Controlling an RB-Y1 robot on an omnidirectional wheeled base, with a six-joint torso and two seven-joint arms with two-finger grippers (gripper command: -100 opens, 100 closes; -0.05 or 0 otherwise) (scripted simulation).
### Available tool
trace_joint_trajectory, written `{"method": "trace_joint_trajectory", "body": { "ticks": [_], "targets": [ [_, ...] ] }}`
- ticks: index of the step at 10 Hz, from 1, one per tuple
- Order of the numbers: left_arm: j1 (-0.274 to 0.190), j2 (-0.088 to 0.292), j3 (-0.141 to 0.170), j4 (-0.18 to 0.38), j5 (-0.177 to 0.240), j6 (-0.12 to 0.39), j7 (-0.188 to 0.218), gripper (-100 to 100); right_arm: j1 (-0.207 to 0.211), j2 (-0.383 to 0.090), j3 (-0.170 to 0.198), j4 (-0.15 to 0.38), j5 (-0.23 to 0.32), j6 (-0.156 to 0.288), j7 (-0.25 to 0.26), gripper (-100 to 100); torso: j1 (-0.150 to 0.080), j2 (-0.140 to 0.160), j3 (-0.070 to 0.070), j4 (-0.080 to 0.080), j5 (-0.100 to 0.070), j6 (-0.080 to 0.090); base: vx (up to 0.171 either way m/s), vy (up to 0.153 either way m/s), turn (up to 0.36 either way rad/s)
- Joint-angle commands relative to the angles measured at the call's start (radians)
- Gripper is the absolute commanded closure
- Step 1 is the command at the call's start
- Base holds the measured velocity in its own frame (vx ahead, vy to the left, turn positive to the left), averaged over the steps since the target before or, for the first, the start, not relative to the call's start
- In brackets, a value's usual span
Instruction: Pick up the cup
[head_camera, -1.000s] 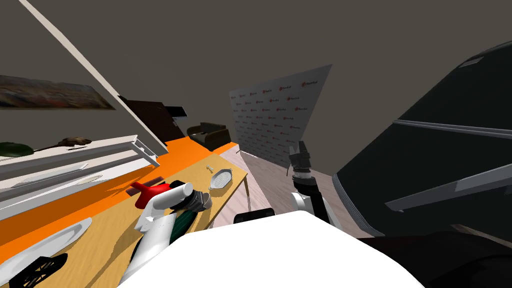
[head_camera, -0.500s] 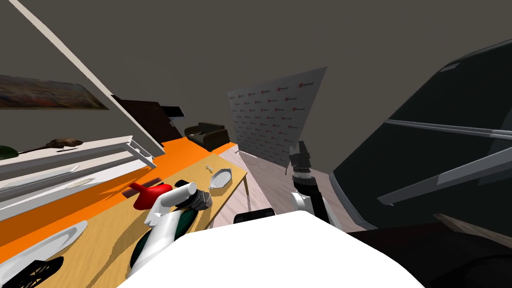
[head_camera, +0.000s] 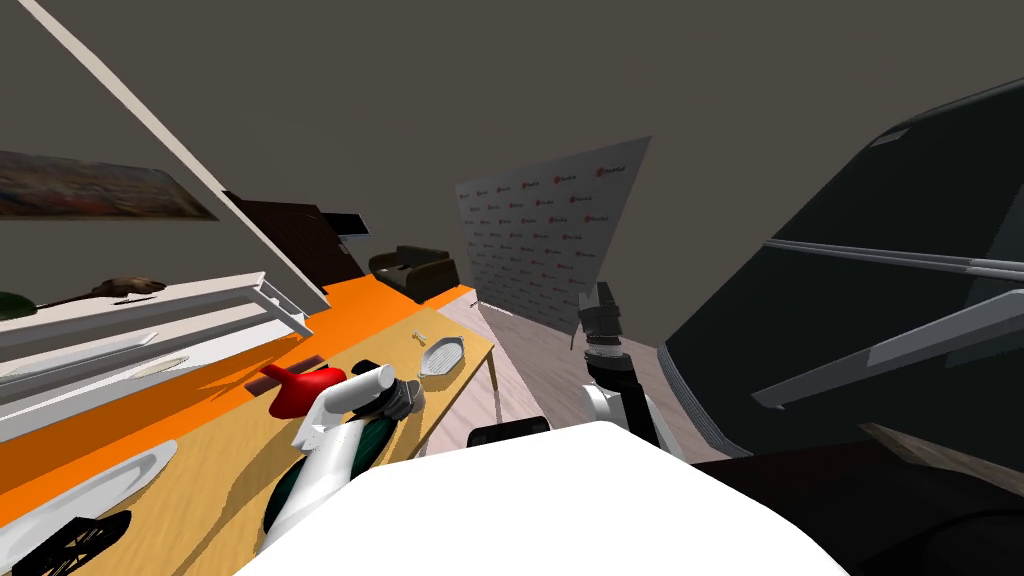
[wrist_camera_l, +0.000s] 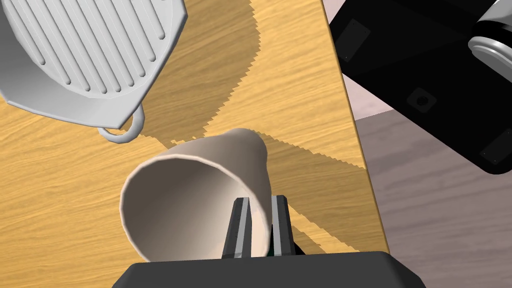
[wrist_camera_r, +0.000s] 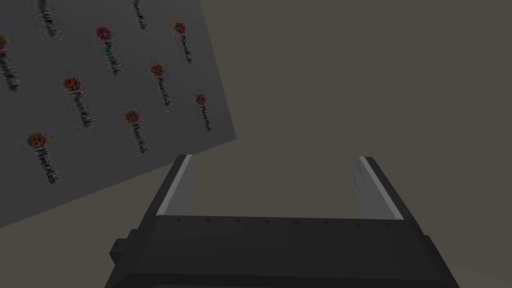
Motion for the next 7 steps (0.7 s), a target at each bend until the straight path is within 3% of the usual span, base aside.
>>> {"method": "trace_joint_trajectory", "body": {
  "ticks": [1,2,3,4,7],
  "targets": [
    [0.0,0.0,0.0,0.0,0.0,0.0,0.0,100,0.0,0.0,0.0,0.0,0.0,0.0,0.0,0,0.0,0.0,0.0,0.0,0.0,0.0,0.0,0.0,0.0],
    [0.0,0.0,0.0,0.0,0.0,0.0,0.0,100,0.0,0.0,0.0,0.0,0.0,0.0,0.0,0,0.0,0.0,0.0,0.0,0.0,0.0,0.0,0.0,0.0],
    [0.0,0.0,0.0,0.0,0.0,0.0,0.001,0,0.0,0.0,0.0,0.0,0.0,0.0,0.0,0,0.0,0.0,0.0,0.0,0.0,0.0,0.0,0.0,0.0],
    [0.007,0.002,0.003,-0.028,0.007,0.022,-0.005,100,0.0,0.0,0.0,0.0,0.0,0.0,0.0,0,0.0,0.0,0.0,0.0,0.0,0.0,0.019,-0.006,0.044],
    [0.025,0.006,0.011,-0.078,0.022,0.059,-0.012,100,0.0,0.0,0.0,0.0,0.0,0.0,0.0,0,-0.002,-0.002,-0.001,0.0,-0.001,0.001,0.033,-0.014,0.042]
  ]
}}
